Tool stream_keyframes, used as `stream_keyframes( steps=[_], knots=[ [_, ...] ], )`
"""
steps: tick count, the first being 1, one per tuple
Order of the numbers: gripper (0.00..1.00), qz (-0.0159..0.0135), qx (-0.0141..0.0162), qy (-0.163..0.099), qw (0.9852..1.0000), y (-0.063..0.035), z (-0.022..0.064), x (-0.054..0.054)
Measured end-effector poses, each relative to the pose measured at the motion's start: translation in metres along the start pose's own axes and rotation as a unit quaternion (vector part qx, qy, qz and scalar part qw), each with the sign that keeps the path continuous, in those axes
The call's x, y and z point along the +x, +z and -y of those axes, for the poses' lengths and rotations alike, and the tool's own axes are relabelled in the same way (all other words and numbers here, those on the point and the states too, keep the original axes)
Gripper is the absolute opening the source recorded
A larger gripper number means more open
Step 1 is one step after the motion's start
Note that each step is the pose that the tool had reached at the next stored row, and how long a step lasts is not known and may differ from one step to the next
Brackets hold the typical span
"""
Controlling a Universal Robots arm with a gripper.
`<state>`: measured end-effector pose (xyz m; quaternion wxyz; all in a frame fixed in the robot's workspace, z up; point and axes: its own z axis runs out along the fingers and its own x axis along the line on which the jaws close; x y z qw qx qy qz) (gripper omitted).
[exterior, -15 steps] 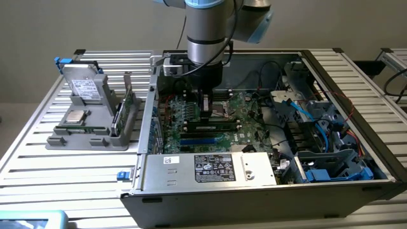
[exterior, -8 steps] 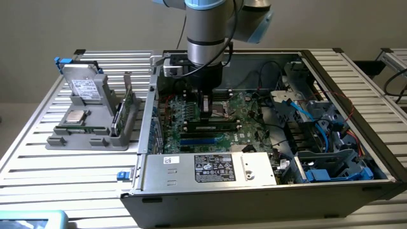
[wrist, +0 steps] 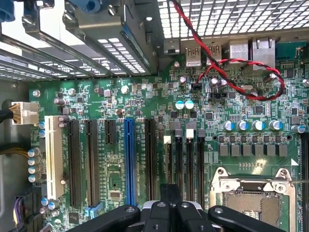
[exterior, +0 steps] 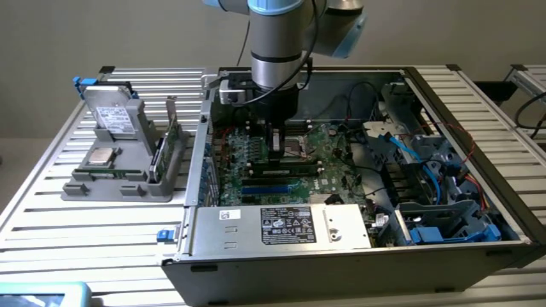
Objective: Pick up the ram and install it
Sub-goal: 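Press down the ram until it locks into place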
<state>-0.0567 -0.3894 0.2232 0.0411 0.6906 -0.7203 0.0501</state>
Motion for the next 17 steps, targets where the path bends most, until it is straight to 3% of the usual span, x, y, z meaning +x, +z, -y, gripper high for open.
stream_keyframes(
  steps=[5,17],
  knots=[
    [0.11,0.0005,0.0002,0.000,1.0000,-0.0073,0.0025,0.001],
    [0.11,0.0001,0.0001,0.000,1.0000,-0.0142,0.0313,0.000]
  ],
)
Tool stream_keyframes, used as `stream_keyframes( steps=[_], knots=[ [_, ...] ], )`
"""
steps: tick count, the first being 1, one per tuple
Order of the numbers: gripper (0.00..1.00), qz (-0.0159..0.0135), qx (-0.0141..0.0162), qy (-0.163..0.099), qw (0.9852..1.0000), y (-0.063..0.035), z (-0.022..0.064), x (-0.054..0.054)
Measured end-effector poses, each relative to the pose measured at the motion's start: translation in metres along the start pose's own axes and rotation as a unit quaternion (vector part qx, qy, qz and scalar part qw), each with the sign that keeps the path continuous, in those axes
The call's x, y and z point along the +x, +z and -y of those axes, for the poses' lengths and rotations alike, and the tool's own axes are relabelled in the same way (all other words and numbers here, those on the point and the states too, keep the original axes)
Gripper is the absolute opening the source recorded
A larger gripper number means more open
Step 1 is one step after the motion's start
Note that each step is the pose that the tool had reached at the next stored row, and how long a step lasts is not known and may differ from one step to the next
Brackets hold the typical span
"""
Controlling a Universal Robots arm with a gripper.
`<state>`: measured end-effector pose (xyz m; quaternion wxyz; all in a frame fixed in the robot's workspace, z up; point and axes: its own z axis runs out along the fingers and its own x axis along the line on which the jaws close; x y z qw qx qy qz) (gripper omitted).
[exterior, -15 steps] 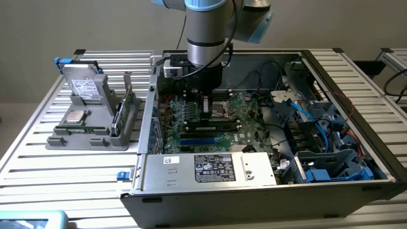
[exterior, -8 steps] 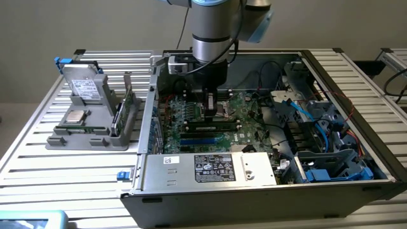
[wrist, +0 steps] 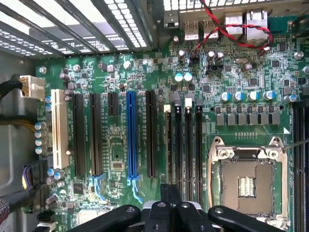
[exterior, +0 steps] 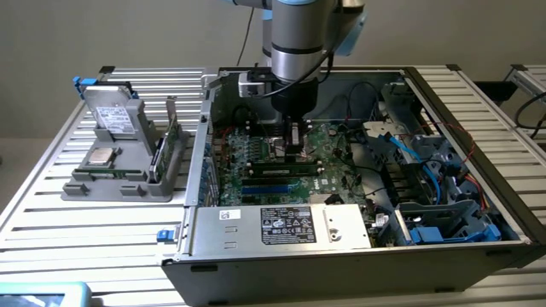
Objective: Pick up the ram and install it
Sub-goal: 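Press down the ram until it locks into place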
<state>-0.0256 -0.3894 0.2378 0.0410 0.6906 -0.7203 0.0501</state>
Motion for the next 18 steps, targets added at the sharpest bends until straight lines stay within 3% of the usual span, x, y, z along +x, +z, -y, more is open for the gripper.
stream_keyframes(
  steps=[5,13,18],
  knots=[
    [0.11,0.0010,-0.0018,0.000,1.0000,-0.0039,0.0029,0.0004],
    [0.11,0.0012,-0.0020,0.001,1.0000,-0.0039,0.0032,0.0004],
    [0.11,0.0007,-0.0060,0.032,0.9995,-0.0039,0.0032,0.0004]
  ],
)
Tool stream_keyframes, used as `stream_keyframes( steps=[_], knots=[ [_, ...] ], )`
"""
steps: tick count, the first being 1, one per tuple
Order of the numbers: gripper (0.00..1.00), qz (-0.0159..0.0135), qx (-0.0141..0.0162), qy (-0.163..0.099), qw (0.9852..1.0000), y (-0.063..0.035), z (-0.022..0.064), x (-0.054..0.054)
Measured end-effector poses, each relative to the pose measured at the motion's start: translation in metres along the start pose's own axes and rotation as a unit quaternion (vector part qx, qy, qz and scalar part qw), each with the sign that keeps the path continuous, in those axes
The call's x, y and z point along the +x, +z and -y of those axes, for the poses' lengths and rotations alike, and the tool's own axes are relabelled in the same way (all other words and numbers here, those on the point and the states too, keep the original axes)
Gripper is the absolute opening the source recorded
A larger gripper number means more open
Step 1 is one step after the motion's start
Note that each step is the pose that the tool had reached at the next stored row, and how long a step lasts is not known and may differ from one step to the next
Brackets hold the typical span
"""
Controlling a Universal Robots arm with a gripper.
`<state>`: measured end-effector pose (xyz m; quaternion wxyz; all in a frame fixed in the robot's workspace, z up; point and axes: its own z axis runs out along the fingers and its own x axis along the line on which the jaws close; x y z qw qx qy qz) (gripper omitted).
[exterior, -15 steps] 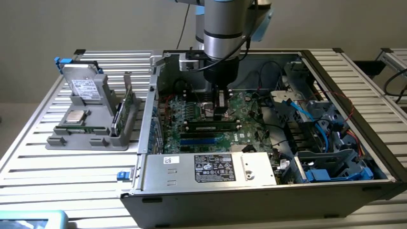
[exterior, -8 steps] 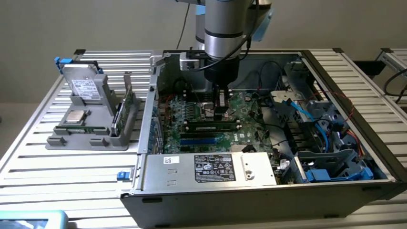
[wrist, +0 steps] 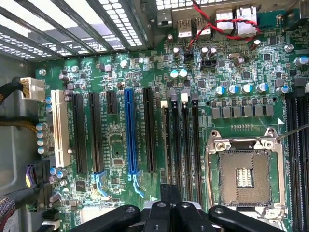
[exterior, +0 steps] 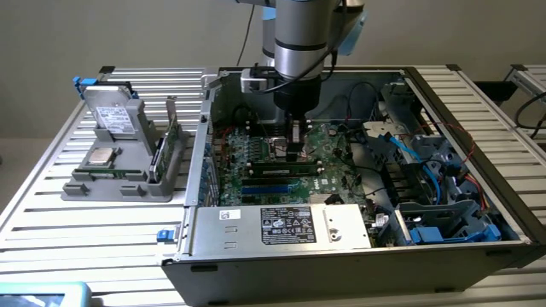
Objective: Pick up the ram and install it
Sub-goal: 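Press down the ram until it locks into place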
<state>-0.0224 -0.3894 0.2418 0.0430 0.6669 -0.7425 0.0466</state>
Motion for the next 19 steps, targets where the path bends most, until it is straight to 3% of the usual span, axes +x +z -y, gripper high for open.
stream_keyframes(
  steps=[4,10,15,19],
  knots=[
    [0.11,-0.0003,-0.0038,0.030,0.9995,0.0001,0.0000,0.0000],
    [0.11,-0.0006,-0.0075,0.070,0.9975,0.0008,0.0000,-0.0001],
    [0.11,-0.0008,-0.0106,0.105,0.9944,0.0010,0.0000,-0.0001],
    [0.11,-0.0010,-0.0131,0.133,0.9910,0.0011,0.0000,-0.0002]
  ],
)
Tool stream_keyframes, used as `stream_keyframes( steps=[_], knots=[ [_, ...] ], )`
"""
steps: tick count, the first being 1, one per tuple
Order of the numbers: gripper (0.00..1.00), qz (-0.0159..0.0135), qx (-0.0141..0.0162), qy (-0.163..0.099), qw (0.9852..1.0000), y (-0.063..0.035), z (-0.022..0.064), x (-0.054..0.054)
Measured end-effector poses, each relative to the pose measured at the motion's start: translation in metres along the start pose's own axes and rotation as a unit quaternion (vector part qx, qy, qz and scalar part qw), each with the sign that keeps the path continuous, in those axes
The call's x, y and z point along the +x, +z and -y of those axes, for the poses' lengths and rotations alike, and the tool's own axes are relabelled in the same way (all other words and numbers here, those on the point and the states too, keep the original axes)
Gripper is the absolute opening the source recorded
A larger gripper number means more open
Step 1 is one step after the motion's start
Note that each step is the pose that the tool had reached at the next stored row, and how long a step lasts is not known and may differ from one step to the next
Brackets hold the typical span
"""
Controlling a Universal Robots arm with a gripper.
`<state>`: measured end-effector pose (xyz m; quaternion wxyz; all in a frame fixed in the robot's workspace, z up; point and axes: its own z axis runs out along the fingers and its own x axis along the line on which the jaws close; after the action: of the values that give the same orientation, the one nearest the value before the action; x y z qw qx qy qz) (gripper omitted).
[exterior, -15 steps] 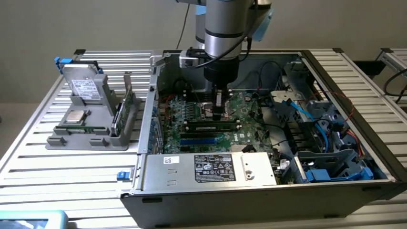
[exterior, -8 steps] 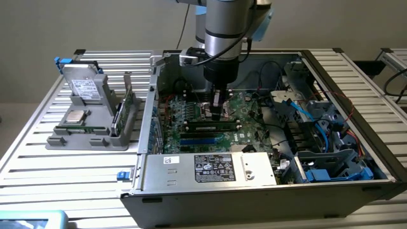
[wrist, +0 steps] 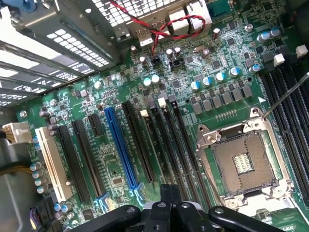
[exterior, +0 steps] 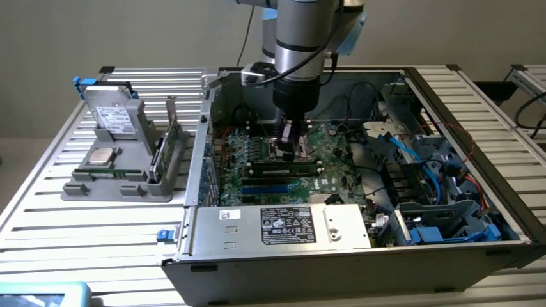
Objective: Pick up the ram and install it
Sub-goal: 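Press down the ram until it locks into place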
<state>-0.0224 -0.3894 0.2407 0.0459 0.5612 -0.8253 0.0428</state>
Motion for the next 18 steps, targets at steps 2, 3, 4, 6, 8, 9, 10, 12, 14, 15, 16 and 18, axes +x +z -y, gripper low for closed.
stream_keyframes(
  steps=[2,3,4,6,8,9,10,12,14,15,16,18],
  knots=[
    [0.11,0.0000,-0.0012,0.014,0.9999,0.0001,0.0000,0.0000],
    [0.11,0.0000,-0.0018,0.021,0.9998,0.0001,0.0000,0.0000],
    [0.11,0.0000,-0.0024,0.028,0.9996,0.0001,0.0000,-0.0001],
    [0.11,-0.0001,-0.0034,0.042,0.9991,0.0001,0.0000,0.0000],
    [0.11,-0.0001,-0.0044,0.055,0.9985,0.0001,0.0000,0.0000],
    [0.11,-0.0001,-0.0048,0.062,0.9981,0.0001,0.0000,0.0000],
    [0.11,-0.0001,-0.0053,0.069,0.9976,0.0001,0.0000,0.0000],
    [0.11,0.0000,-0.0063,0.082,0.9966,0.0001,0.0000,0.0000],
    [0.11,0.0000,-0.0072,0.095,0.9955,0.0001,0.0000,0.0000],
    [0.11,0.0001,-0.0076,0.102,0.9948,0.0001,0.0000,0.0000],
    [0.11,0.0002,-0.0077,0.107,0.9942,0.0001,0.0000,0.0000],
    [0.11,-0.0004,-0.0064,0.116,0.9932,0.0002,0.0000,0.0000]
  ],
)
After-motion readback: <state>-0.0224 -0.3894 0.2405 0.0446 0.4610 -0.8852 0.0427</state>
